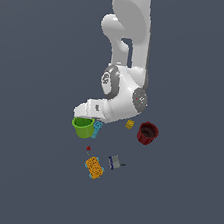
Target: Pick up a designated object from a clutter of objects.
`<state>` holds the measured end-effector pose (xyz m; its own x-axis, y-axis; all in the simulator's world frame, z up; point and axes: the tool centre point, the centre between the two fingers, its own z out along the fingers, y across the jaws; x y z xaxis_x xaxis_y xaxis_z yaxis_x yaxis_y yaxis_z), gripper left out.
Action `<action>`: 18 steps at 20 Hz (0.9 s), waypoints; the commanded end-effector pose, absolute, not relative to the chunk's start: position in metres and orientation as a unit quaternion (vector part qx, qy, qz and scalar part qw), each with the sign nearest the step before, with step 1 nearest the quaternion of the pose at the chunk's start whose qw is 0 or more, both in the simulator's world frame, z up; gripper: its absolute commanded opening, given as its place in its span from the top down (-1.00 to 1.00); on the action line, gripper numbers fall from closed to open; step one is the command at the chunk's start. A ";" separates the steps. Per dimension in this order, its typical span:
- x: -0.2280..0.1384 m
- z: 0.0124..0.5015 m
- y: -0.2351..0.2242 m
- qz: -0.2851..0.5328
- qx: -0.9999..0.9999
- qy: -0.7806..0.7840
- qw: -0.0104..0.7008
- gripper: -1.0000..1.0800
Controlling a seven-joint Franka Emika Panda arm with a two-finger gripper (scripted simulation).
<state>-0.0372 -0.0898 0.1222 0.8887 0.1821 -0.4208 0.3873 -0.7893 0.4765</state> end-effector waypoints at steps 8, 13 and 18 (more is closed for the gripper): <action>0.039 0.249 0.018 0.038 0.966 0.114 0.229 1.00; 0.053 0.325 0.060 0.143 0.965 0.093 0.198 1.00; 0.053 0.382 0.085 0.217 0.957 0.077 0.174 1.00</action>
<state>0.0536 0.0785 0.3646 0.9106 0.2280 0.3448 0.0864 -0.9207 0.3806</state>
